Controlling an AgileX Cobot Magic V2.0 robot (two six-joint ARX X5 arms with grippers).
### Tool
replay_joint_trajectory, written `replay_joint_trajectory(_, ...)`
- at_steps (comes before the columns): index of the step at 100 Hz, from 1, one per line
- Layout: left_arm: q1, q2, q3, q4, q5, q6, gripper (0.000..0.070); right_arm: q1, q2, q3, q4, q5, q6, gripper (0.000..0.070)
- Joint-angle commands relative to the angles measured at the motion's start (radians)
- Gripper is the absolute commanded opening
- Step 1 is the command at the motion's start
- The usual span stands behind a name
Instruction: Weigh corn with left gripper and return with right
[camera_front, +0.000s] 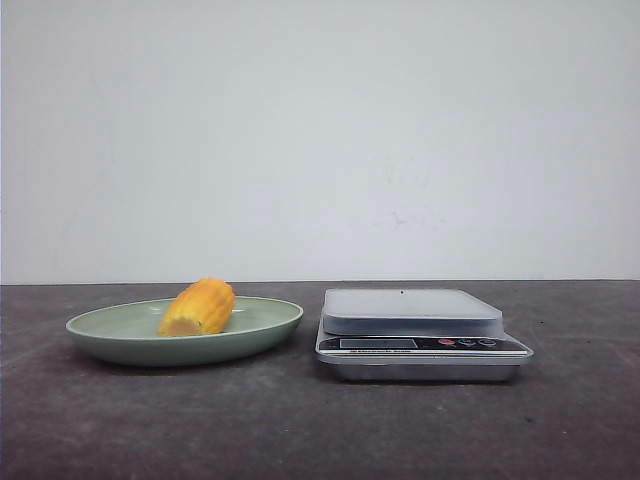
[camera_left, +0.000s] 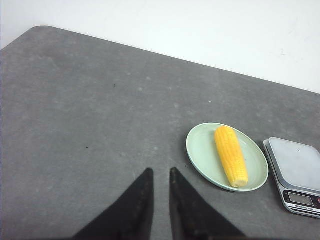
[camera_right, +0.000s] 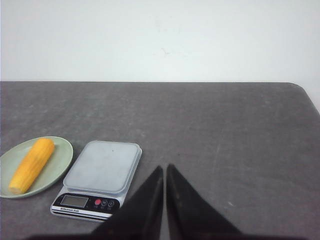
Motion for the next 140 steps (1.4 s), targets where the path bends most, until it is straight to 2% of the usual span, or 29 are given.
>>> replay_joint_trajectory(1,-0.003,-0.003,0.013,0.011,0.004,-0.009,0.0016,0.003,0.003,0.011,0.016,0.001,0.011,0.0003)
replay_joint_trajectory(46,0.008,-0.008,-0.013,0.034,-0.003,-0.005,0.0016,0.003,0.003,0.011,0.021,0.000,0.011,0.0003)
replay_joint_trajectory(52,0.034,-0.036,-0.084,0.142,-0.018,0.032,0.0016,0.003,0.003,0.011,0.021,0.000,0.011,0.0003)
replay_joint_trajectory(58,0.064,-0.082,-0.196,0.307,-0.011,0.035,0.0016,0.003,0.003,0.011,0.021,0.001,0.011,0.0003)
replay_joint_trajectory(68,0.099,-0.132,-0.415,0.589,0.056,0.042,0.0016,0.003,0.003,0.011,0.021,0.001,0.011,0.0003)
replay_joint_trajectory(85,0.158,-0.113,-0.681,0.851,0.150,0.042,0.0016,0.003,-0.001,0.013,0.023,0.001,0.011,0.0003)
replay_joint_trajectory(106,0.171,-0.127,-1.000,1.209,0.159,0.092,0.0016,0.003,-0.001,0.013,0.024,0.001,0.011,0.0003)
replay_joint_trajectory(114,0.171,-0.132,-1.080,1.285,0.159,0.110,0.0016,0.003,-0.001,0.013,0.024,0.001,0.011,0.0003)
replay_joint_trajectory(122,0.172,-0.132,-1.123,1.299,0.159,0.116,0.0016,0.003,-0.001,0.013,0.024,0.001,0.011,0.0003)
replay_joint_trajectory(140,0.193,-0.132,-1.124,1.193,0.159,0.167,0.0016,0.003,-0.001,0.013,0.026,0.000,0.011,0.0003)
